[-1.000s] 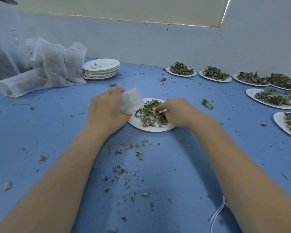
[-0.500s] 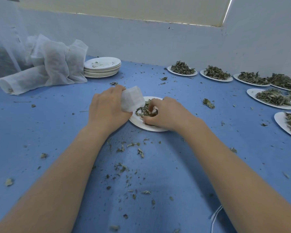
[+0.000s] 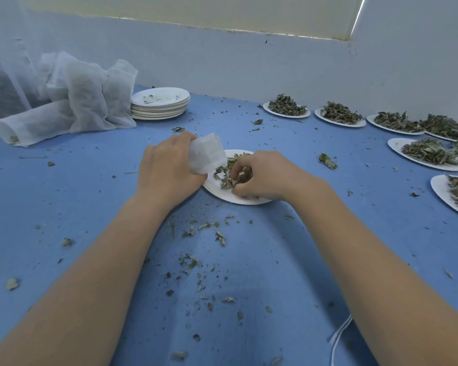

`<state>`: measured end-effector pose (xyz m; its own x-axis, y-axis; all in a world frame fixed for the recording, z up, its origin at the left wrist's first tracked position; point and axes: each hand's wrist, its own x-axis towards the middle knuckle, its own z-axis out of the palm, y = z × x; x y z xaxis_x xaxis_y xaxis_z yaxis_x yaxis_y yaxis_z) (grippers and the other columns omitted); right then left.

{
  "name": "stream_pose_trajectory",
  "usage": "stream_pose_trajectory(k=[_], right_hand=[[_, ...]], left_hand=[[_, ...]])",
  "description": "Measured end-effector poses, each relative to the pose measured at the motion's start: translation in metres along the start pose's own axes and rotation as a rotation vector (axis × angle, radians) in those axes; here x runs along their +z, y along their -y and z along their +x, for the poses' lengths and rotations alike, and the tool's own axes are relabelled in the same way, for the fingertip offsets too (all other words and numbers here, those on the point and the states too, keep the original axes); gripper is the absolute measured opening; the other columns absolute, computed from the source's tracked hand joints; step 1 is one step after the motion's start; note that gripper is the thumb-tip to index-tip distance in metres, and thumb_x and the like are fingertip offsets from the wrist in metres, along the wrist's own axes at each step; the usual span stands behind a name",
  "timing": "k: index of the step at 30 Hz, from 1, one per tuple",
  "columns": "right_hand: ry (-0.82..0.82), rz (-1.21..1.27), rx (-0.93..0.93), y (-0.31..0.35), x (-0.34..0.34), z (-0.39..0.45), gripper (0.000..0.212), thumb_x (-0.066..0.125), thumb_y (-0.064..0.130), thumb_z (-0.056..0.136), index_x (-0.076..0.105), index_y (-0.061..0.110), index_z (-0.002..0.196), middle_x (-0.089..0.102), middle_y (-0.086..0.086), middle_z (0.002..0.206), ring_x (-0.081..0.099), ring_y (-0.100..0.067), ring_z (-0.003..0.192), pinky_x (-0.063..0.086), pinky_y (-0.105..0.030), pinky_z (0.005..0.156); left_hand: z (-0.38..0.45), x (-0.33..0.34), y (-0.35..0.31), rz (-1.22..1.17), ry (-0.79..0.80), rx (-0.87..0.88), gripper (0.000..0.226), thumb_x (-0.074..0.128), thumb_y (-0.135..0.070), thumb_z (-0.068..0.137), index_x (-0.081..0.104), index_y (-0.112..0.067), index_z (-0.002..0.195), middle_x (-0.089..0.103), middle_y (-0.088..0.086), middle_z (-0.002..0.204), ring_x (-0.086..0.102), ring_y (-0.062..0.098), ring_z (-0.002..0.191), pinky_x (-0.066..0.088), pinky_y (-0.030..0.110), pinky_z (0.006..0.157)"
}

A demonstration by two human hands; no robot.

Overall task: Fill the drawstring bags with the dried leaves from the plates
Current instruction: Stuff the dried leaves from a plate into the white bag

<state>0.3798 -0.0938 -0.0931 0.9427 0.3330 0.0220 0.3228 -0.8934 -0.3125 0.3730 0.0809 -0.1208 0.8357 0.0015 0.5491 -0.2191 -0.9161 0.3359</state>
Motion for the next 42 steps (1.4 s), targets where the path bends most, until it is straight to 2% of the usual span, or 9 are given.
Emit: stream_pose_trajectory(k=[5,16,21,24,28,35,38,39,42], right_hand=[[-0.079,-0.033,-0.022,0.005,0.003,0.002,0.017,0.068,0.018,0.078,0.074,0.019,0.093,0.049,0.014,0.057,0.051,-0.006,0.063,0.042,-0.013,0.053],[-0.241,0.27,0.007,-0.008,-0.03,-0.008,0.025,0.059,0.006,0.079,0.075,0.023,0.088,0.067,0.003,0.066,0.048,0.004,0.047,0.036,-0.004,0.045],[-0.193,0.272,-0.065,0.005,-0.031,-0.011,0.023,0.061,0.007,0.079,0.075,0.022,0.089,0.067,0.003,0.069,0.064,-0.017,0.076,0.045,-0.012,0.059],[-0.181,0.319,-0.116,0.008,-0.031,-0.013,0.02,0.063,0.007,0.078,0.074,0.023,0.085,0.071,0.001,0.075,0.065,-0.015,0.075,0.05,-0.018,0.069],[-0.19,0.437,-0.158,0.011,-0.027,-0.01,0.026,0.07,0.006,0.078,0.071,0.02,0.1,0.069,0.007,0.086,0.064,-0.004,0.082,0.052,-0.019,0.079],[0.043,0.466,-0.143,0.008,-0.035,-0.01,0.027,0.064,0.005,0.082,0.07,0.017,0.105,0.068,-0.016,0.099,0.055,-0.015,0.076,0.049,-0.038,0.081],[0.228,0.537,-0.13,0.008,-0.044,-0.007,0.035,0.055,-0.009,0.085,0.065,0.007,0.114,0.059,-0.027,0.117,0.058,-0.024,0.091,0.044,-0.042,0.098],[0.28,0.592,-0.123,0.007,-0.047,-0.004,0.036,0.051,-0.012,0.086,0.063,0.003,0.117,0.058,-0.027,0.119,0.059,-0.026,0.095,0.046,-0.039,0.1],[0.276,0.683,-0.104,0.01,-0.05,0.005,0.031,0.051,-0.008,0.09,0.06,0.0,0.119,0.063,-0.019,0.111,0.061,-0.014,0.084,0.051,-0.016,0.074]], left_hand=[[-0.001,0.001,-0.001,0.014,0.002,0.009,0.044,0.066,-0.023,0.075,0.053,-0.011,0.115,0.061,0.011,0.108,0.053,0.033,0.098,0.032,0.036,0.082],[0.002,0.005,0.004,0.202,0.01,0.175,0.04,0.067,-0.023,0.072,0.056,-0.007,0.107,0.061,0.011,0.093,0.055,0.034,0.086,0.029,0.037,0.079],[0.0,0.007,-0.005,0.203,0.0,0.216,0.04,0.067,-0.022,0.07,0.058,-0.005,0.105,0.061,0.012,0.09,0.055,0.035,0.083,0.031,0.038,0.077],[-0.001,0.006,-0.01,0.119,-0.025,0.197,0.043,0.068,-0.026,0.069,0.059,-0.005,0.105,0.062,0.013,0.088,0.056,0.035,0.08,0.032,0.039,0.077],[-0.002,0.005,-0.015,-0.009,-0.025,0.15,0.048,0.071,-0.029,0.069,0.057,-0.007,0.109,0.063,0.011,0.094,0.056,0.033,0.085,0.032,0.036,0.08],[-0.002,0.007,-0.015,-0.074,-0.009,0.171,0.048,0.073,-0.026,0.068,0.057,-0.01,0.11,0.064,0.007,0.098,0.057,0.029,0.087,0.032,0.033,0.082],[-0.001,0.008,-0.013,-0.078,-0.008,0.162,0.048,0.072,-0.028,0.069,0.056,-0.012,0.111,0.063,0.006,0.1,0.057,0.028,0.089,0.031,0.032,0.082],[0.0,0.008,-0.012,-0.078,-0.01,0.155,0.048,0.072,-0.029,0.07,0.056,-0.012,0.112,0.063,0.006,0.101,0.056,0.028,0.09,0.032,0.032,0.082],[0.002,0.007,-0.011,-0.082,-0.025,0.129,0.048,0.071,-0.032,0.071,0.056,-0.012,0.112,0.064,0.005,0.101,0.056,0.028,0.091,0.035,0.035,0.083]])
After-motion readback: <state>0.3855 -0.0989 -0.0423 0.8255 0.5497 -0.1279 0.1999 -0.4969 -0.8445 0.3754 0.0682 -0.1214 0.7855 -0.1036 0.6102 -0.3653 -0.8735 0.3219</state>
